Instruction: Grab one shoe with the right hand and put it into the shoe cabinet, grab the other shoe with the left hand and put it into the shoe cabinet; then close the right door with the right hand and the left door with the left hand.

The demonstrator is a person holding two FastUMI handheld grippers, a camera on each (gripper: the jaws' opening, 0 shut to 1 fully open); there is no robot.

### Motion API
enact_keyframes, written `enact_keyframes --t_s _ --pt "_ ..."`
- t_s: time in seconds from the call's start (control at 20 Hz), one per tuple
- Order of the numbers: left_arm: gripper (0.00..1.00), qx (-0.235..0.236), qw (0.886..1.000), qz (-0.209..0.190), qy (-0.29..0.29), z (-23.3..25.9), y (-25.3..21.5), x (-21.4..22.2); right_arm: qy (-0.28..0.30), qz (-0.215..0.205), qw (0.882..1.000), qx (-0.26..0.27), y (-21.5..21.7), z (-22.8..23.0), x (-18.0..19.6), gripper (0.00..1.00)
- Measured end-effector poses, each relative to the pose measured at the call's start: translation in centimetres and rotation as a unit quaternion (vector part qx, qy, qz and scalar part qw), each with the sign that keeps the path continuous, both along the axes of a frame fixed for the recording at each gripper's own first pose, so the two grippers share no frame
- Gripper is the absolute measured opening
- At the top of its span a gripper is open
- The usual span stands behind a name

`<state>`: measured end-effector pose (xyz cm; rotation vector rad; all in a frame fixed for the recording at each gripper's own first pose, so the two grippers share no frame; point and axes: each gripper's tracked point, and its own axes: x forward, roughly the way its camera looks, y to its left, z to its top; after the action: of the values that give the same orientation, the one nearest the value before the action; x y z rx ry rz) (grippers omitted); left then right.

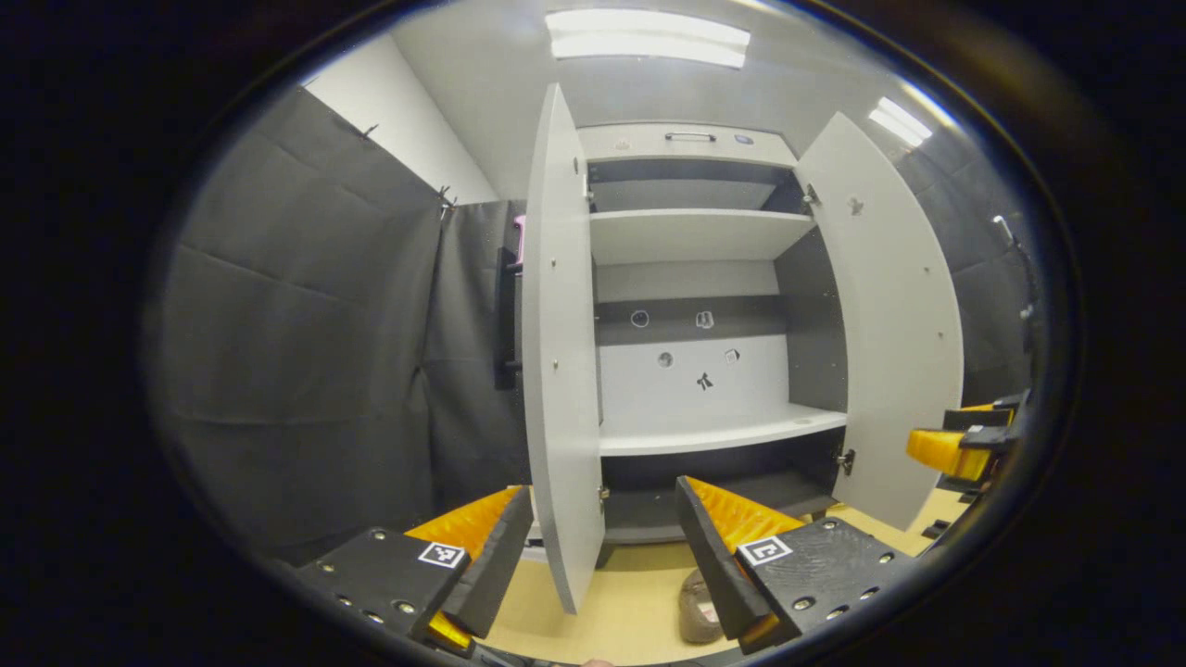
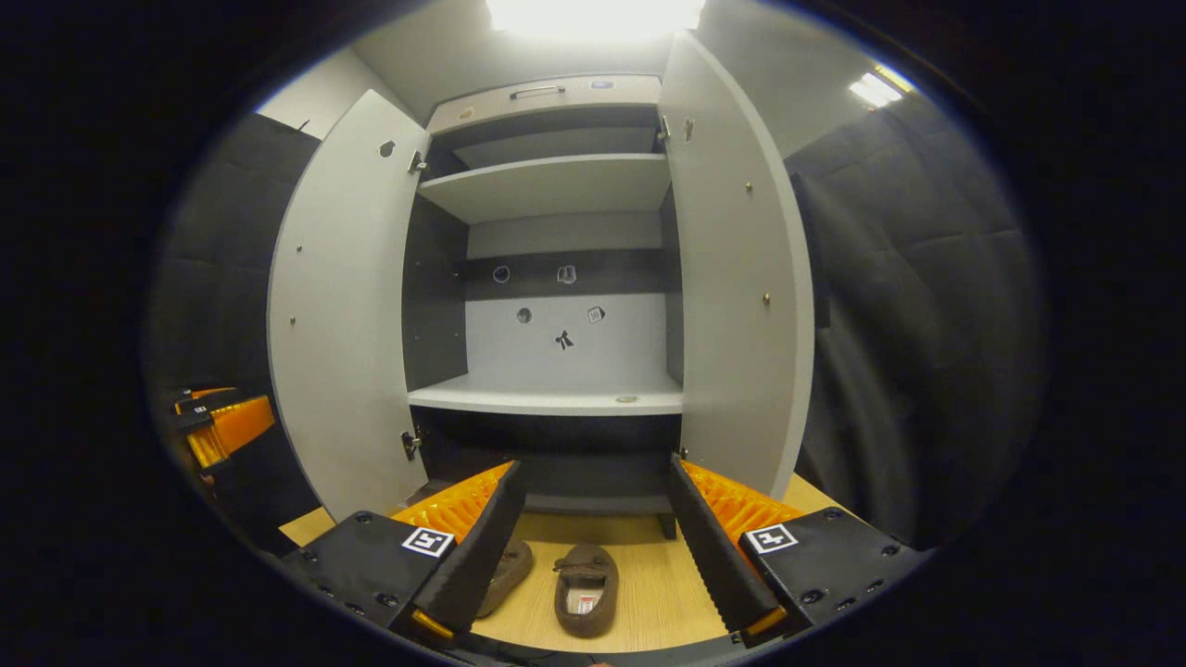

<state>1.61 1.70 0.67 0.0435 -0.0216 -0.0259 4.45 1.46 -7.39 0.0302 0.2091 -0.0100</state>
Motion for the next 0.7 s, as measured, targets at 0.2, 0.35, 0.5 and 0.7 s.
enact_keyframes --t_s 0.2,0.35,0.5,0.7 --pt "0.90 -0.001 1.000 -0.006 -0.004 0.5 0.2 0.0 0.059 0.020 0.998 -0.010 1.4 -4.5 1.4 0.94" --pt "0.90 -0.003 1.000 -0.005 -0.002 0.5 -0.1 0.4 0.100 0.036 0.994 -0.015 2.0 -7.7 2.3 0.94" --pt "0.93 -0.007 1.000 0.002 0.002 0.1 -0.5 1.3 0.132 0.059 0.989 -0.025 2.5 -10.5 3.4 0.99" --pt "0.90 -0.008 1.000 0.013 0.001 0.2 -1.3 2.3 0.176 0.089 0.980 -0.022 3.0 -14.2 4.7 0.99"
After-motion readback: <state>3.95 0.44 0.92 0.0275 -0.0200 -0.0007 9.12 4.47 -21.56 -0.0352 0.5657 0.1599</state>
